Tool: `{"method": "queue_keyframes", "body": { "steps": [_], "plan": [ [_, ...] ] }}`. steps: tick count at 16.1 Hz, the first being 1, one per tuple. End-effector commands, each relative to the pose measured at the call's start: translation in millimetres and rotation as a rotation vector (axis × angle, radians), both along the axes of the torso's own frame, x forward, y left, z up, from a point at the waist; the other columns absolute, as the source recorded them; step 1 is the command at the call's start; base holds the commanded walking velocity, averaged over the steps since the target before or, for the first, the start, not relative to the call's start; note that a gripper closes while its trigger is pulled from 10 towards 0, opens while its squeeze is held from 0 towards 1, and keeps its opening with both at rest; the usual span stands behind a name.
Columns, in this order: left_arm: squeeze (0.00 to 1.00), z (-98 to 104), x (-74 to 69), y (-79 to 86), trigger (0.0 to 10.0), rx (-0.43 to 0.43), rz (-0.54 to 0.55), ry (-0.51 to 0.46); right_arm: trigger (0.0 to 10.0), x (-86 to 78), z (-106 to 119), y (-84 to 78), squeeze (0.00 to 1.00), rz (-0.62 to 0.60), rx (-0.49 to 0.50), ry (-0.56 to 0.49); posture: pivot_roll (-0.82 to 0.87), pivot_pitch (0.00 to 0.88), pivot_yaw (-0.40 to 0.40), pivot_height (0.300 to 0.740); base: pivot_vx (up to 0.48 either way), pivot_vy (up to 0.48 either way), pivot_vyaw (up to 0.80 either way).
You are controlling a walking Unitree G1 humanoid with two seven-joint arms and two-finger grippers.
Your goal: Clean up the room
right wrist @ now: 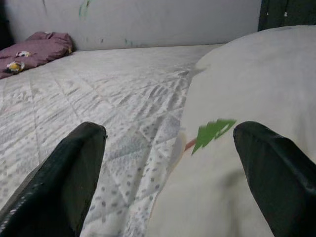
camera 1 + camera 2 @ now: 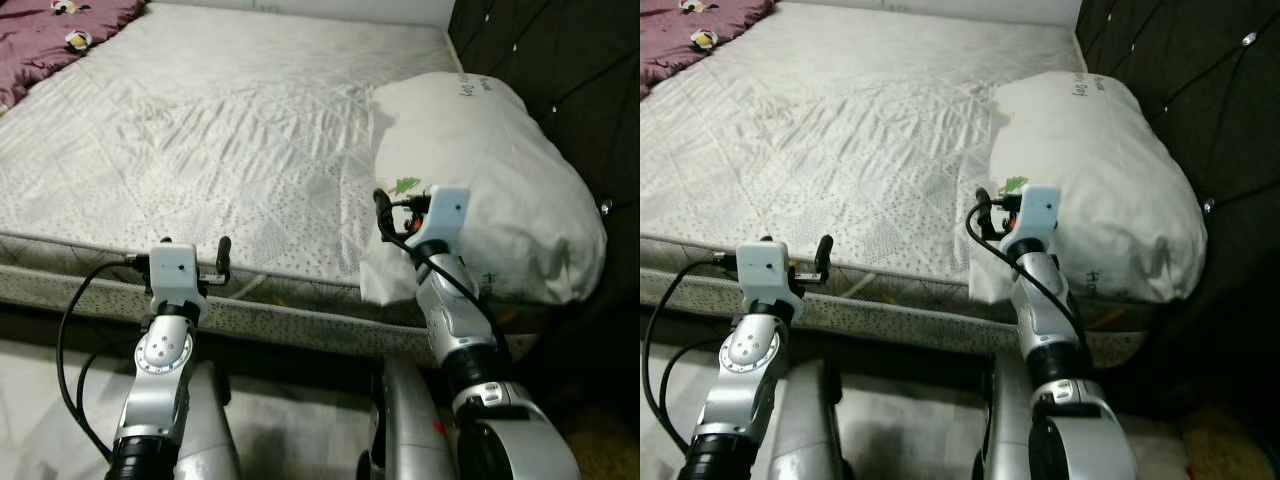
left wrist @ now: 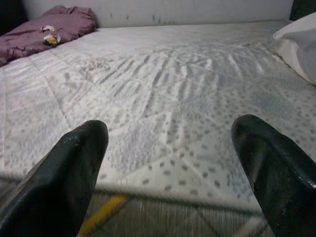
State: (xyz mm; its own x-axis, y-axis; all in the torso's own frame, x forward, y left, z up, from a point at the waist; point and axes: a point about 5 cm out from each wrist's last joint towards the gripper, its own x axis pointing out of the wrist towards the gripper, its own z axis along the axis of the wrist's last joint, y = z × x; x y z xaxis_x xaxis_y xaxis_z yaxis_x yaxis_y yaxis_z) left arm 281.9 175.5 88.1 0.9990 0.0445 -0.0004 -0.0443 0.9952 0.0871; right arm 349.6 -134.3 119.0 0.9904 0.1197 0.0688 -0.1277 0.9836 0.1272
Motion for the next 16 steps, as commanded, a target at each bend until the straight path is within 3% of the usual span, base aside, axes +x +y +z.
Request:
{"method": "queue_keyframes", "body": {
  "steps": [1, 5, 7, 10, 16],
  "plan": [
    [0.00, 0, 4.1, -0.7, 10.0, -0.014, 0.006, -0.006, 10.0, -2.4, 6, -3.4, 0.00, -0.015, 0.006, -0.034, 0.03, 0.000, -0.038, 0.573, 0.000, 0.000, 0.00],
    [0.00, 3, 12.0, -4.3, 10.0, -0.032, 0.008, -0.021, 10.0, -12.0, 1, -11.2, 0.00, -0.046, -0.002, -0.021, 0.00, 0.000, -0.024, 0.606, 0.000, 0.000, 0.00],
    [0.00, 7, 15.8, -13.2, 10.0, -0.022, -0.071, -0.043, 10.0, -11.4, 5, -1.2, 0.00, -0.012, 0.005, -0.026, 0.02, 0.000, -0.071, 0.628, 0.000, 0.000, 0.00],
    [0.00, 9, 18.4, -9.9, 10.0, -0.018, -0.045, -0.043, 10.0, -10.8, 13, 8.1, 0.00, 0.032, -0.039, -0.060, 0.02, 0.000, -0.066, 0.655, 0.000, 0.000, 0.00],
    [0.00, 4, 14.9, -8.4, 10.0, -0.019, -0.048, -0.026, 10.0, -11.0, 19, -9.6, 0.00, -0.029, -0.086, -0.066, -0.03, 0.000, -0.028, 0.713, 0.000, 0.000, 0.00]
  ]
}}
